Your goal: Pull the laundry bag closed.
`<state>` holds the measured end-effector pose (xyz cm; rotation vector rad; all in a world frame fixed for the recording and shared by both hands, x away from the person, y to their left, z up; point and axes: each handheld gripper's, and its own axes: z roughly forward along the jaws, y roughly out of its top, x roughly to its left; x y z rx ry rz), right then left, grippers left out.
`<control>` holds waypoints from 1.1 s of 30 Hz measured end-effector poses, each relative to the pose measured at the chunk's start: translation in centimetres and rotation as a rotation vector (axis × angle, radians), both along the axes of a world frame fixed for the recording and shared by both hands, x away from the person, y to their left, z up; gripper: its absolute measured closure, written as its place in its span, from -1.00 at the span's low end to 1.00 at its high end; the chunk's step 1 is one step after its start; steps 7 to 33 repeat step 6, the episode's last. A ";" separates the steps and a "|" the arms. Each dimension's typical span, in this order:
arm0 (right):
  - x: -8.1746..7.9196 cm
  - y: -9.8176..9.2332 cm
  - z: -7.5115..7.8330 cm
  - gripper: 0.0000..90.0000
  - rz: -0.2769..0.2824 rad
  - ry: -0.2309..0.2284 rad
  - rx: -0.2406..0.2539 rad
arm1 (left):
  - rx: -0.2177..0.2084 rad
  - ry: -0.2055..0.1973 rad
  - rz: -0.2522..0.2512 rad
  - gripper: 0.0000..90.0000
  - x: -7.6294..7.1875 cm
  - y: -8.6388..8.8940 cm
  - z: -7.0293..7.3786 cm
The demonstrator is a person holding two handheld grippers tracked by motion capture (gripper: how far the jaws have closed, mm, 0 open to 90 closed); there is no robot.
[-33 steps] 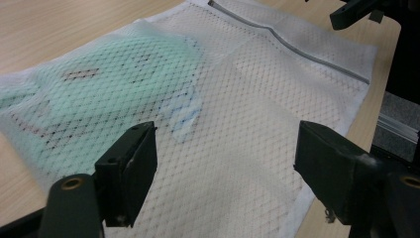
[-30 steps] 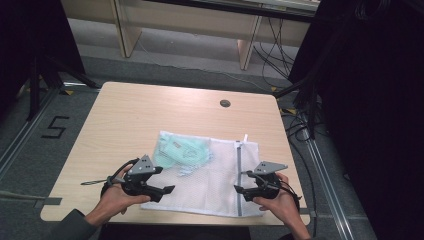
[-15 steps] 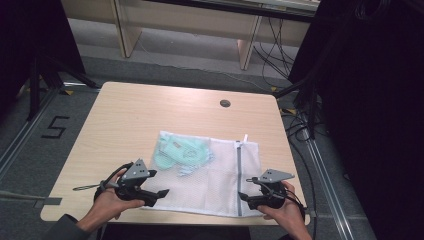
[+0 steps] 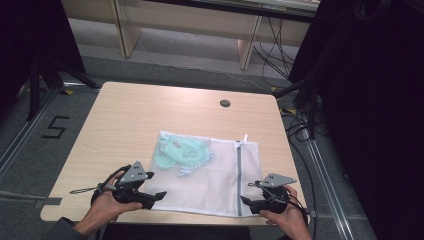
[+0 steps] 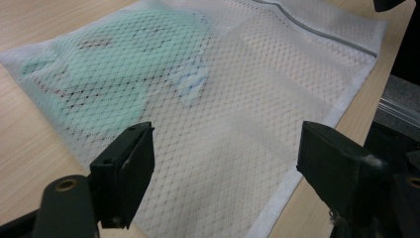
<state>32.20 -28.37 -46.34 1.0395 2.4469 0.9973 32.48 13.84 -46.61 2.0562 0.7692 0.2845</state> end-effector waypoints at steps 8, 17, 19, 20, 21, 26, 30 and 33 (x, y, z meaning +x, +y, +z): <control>0.0 -0.1 0.0 -0.47 -0.013 0.011 -0.006 | 0.005 -0.006 -0.009 -0.51 0.1 0.0 0.0; 0.0 -0.1 0.0 -0.47 -0.013 0.011 -0.006 | 0.005 -0.006 -0.009 -0.51 0.1 0.0 0.0; 0.0 -0.1 0.0 -0.47 -0.013 0.011 -0.006 | 0.005 -0.006 -0.009 -0.51 0.1 0.0 0.0; 0.0 -0.1 0.0 -0.47 -0.013 0.011 -0.006 | 0.005 -0.006 -0.009 -0.51 0.1 0.0 0.0; 0.0 -0.1 0.0 -0.47 -0.013 0.011 -0.006 | 0.005 -0.006 -0.009 -0.51 0.1 0.0 0.0; 0.0 -0.1 0.0 -0.47 -0.013 0.011 -0.006 | 0.005 -0.006 -0.009 -0.51 0.1 0.0 0.0; 0.0 -0.1 0.0 -0.47 -0.013 0.011 -0.006 | 0.005 -0.006 -0.009 -0.51 0.1 0.0 0.0; 0.0 -0.1 0.0 -0.47 -0.013 0.011 -0.006 | 0.005 -0.006 -0.009 -0.51 0.1 0.0 0.0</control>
